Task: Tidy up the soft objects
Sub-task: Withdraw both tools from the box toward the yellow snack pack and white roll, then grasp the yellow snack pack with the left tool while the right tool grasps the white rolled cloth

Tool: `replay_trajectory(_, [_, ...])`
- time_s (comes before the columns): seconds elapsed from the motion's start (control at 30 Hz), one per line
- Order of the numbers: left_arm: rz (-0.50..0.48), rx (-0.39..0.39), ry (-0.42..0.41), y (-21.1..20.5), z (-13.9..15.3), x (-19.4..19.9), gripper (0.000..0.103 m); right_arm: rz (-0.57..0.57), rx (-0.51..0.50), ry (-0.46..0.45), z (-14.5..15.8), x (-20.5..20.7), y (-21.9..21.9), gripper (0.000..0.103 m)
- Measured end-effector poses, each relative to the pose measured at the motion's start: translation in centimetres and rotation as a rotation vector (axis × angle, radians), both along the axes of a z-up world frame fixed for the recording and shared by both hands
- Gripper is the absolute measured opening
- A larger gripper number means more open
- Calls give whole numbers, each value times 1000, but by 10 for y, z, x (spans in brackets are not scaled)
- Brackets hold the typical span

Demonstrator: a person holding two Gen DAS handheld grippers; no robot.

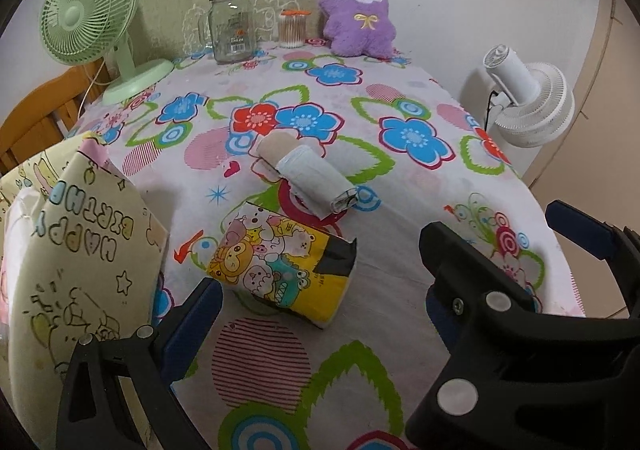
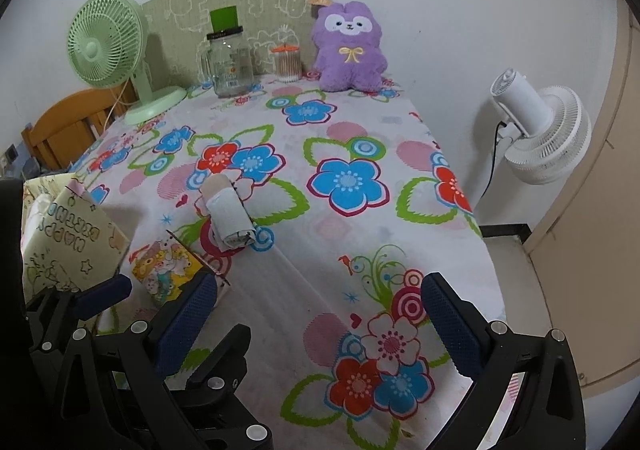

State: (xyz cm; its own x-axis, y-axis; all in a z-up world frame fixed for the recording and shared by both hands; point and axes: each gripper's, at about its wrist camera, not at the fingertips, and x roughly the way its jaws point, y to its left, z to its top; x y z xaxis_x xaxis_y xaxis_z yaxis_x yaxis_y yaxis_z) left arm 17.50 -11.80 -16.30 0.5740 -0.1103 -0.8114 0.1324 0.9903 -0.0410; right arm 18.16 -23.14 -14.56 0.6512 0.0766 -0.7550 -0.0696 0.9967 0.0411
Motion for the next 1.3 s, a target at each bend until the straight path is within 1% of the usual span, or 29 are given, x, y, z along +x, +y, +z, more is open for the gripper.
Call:
replay_trajectory(0.33, [29, 0, 39, 4, -14, 14, 103, 5, 7, 45, -16, 16, 3, 103])
replay_trajectory(0.53, [47, -4, 48, 6, -19, 19, 99, 7, 0, 57, -21, 22, 6, 103])
replay_trajectory(0.63, [69, 2, 34, 7, -18, 19, 95, 12, 1, 59, -22, 25, 7, 103])
replay_trajectory(0.7, [87, 19, 23, 8, -18, 20, 86, 15, -3, 60, -23, 26, 8, 103])
replay_trajectory(0.73, [93, 27, 17, 9, -18, 20, 84, 16, -4, 61, -23, 27, 9, 103])
replay_trajectory(0.83, [96, 25, 5, 10, -16, 21, 74, 23, 6, 63, -23, 30, 10, 103])
replay_trajectory(0.87, [94, 24, 1, 10, -16, 21, 68, 26, 7, 62, -23, 30, 10, 103])
replay_trajectory(0.9, [92, 22, -1, 10, -16, 21, 66, 27, 7, 62, -23, 31, 11, 103])
replay_trajectory(1.1, [97, 26, 1, 11, -15, 23, 63, 33, 8, 60, -22, 34, 13, 103])
replay_trajectory(1.3, [137, 41, -12, 19, -12, 29, 63, 55, 13, 55, -20, 42, 19, 103])
